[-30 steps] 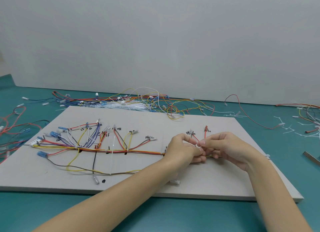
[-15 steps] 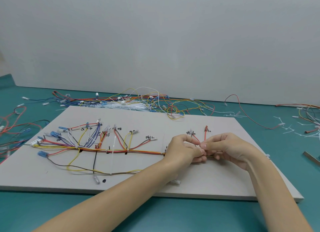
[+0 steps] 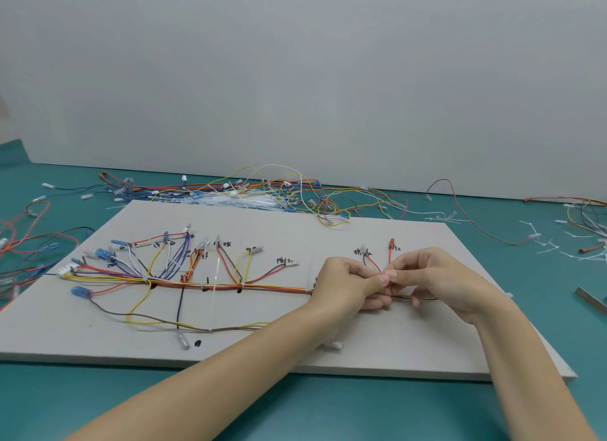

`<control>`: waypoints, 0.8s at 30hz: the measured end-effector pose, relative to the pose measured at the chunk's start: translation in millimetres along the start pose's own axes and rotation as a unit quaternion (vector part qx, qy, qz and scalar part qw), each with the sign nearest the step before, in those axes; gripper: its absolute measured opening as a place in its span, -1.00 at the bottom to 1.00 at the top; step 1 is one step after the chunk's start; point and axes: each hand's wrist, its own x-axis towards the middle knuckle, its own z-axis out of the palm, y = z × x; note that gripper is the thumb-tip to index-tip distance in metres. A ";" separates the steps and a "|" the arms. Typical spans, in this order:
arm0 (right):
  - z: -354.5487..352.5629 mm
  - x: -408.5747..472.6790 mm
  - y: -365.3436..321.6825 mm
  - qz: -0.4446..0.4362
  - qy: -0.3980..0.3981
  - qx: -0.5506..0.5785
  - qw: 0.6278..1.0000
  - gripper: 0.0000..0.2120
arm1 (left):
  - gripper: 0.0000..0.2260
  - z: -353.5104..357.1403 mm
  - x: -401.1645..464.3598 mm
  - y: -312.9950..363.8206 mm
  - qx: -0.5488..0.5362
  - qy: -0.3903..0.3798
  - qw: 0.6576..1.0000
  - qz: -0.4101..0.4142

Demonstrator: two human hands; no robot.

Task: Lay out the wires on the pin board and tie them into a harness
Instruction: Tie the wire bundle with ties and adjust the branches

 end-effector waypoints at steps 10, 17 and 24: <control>9.9 -0.2 1.3 -0.056 0.039 -0.055 0.996 -0.85 | -0.94 0.7 0.6 3.4 -0.002 -0.003 1.000 -0.004; 13.8 -0.2 -0.1 -0.076 0.051 -0.047 0.995 -0.85 | -0.95 2.9 -3.5 2.8 0.096 0.035 0.994 0.040; 14.9 -2.2 -7.3 -0.127 0.064 0.006 0.990 -0.85 | -0.92 2.1 -1.1 4.1 0.387 0.046 0.908 0.153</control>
